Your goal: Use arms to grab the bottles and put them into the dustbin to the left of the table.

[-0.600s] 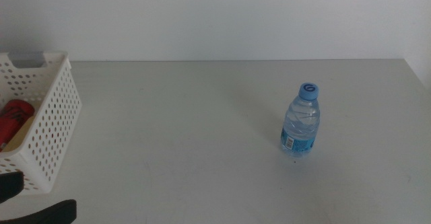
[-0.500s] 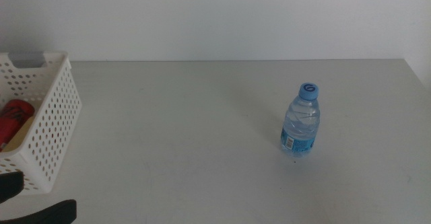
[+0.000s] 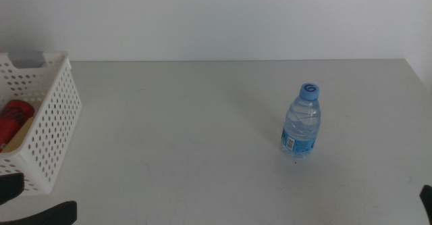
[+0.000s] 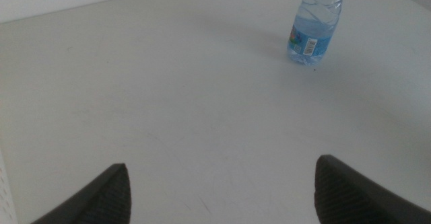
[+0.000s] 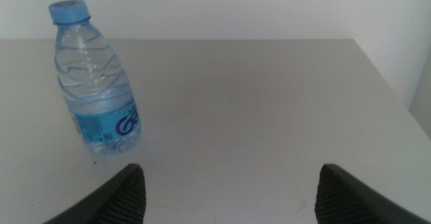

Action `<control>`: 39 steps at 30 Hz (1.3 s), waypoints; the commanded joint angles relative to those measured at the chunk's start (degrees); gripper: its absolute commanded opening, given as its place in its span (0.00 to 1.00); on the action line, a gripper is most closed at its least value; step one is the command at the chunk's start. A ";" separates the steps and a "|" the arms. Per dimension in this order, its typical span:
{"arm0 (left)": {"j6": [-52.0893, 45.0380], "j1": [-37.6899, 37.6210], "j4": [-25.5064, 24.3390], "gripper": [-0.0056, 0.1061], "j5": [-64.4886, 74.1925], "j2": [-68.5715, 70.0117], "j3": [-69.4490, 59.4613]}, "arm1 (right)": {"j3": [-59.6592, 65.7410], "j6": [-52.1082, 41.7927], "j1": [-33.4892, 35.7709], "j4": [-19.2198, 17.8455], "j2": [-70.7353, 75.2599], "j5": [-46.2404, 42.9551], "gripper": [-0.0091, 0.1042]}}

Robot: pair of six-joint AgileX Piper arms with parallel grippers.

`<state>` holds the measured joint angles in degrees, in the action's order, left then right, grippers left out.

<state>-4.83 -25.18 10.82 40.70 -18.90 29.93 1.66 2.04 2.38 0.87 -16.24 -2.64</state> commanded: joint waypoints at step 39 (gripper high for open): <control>0.28 -0.41 1.28 0.89 -3.72 -0.57 1.55 | -22.34 5.81 11.61 -17.32 -81.49 -73.62 0.89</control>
<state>-4.83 -25.18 10.82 40.70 -18.90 29.91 -18.25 8.42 13.95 -17.01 -97.66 -65.26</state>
